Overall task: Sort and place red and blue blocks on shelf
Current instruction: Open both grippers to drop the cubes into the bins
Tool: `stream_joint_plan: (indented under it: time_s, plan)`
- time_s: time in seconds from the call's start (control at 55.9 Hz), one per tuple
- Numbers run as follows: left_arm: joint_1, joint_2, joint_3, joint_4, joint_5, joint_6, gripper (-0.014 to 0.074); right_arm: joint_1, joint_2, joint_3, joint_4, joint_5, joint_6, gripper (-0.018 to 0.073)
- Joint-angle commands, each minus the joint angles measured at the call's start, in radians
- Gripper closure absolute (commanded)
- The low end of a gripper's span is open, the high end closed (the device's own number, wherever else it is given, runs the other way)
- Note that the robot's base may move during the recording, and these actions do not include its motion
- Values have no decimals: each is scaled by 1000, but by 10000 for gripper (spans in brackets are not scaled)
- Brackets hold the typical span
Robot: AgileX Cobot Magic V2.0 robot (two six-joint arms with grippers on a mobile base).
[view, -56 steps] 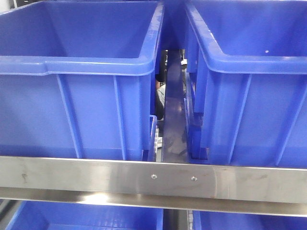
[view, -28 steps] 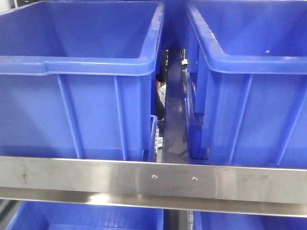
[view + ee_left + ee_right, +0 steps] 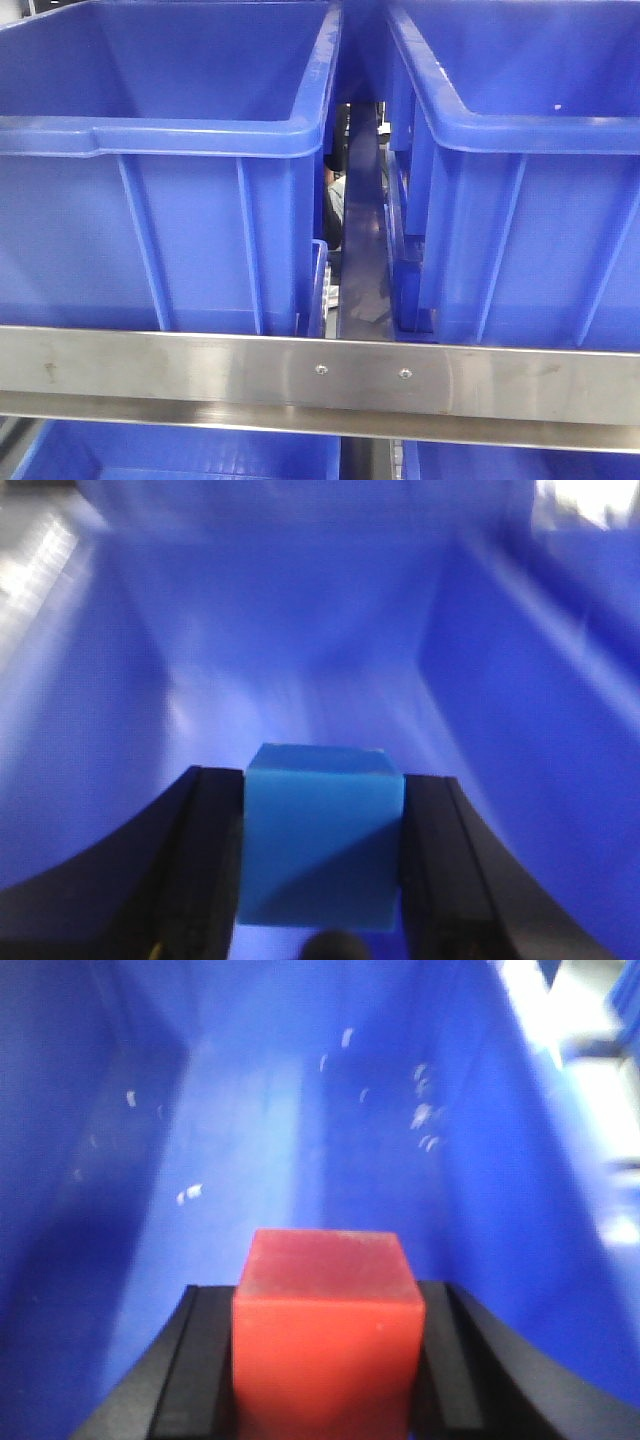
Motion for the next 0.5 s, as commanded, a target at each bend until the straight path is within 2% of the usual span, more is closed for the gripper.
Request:
stream_joint_plan:
  time_s: [0.0,0.215,0.322,0.394,0.483]
  plan:
    - [-7,35,-37,-6,-153,-2,299,19,29,-40,-11,-137,0,186]
    - [-7,76,-39,-33,-158,-4,295,37,102,-40,-12,-182,0,181]
    - [-7,76,-52,-33,-140,-4,288,37,108,-40,-12,-166,0,131]
    - [-7,76,-80,-33,-73,-4,230,37,107,-45,-12,-157,0,78]
    - [-7,76,-124,-33,2,-4,108,37,107,-45,-6,-166,0,-47]
